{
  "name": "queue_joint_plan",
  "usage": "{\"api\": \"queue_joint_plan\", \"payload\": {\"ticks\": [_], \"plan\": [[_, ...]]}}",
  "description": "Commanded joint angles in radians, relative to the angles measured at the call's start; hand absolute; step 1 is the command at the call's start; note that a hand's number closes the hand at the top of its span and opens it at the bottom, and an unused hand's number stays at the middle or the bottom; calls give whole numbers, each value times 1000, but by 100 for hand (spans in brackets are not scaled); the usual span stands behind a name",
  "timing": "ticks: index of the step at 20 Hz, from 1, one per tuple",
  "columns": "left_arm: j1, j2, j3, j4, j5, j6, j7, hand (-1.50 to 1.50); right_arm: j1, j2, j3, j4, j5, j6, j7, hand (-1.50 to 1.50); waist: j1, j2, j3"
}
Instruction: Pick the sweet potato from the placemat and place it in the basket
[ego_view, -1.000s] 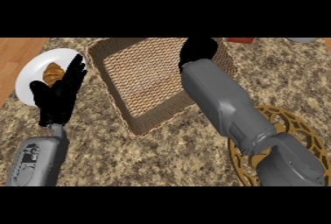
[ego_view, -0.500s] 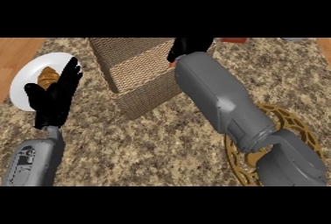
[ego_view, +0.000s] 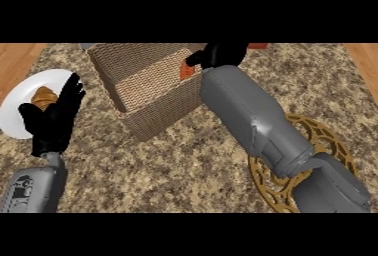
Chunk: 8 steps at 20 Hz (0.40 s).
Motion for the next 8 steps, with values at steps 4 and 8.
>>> {"api": "queue_joint_plan", "payload": {"ticks": [4,8], "plan": [[51,41,57,5,24,-16,-36,0,172,6,38,-194,44,-159,82,-150,-56,-17,0],[33,31,66,41,19,4,-27,0,250,5,62,-347,106,-180,104,-150,-80,-21,0]]}}
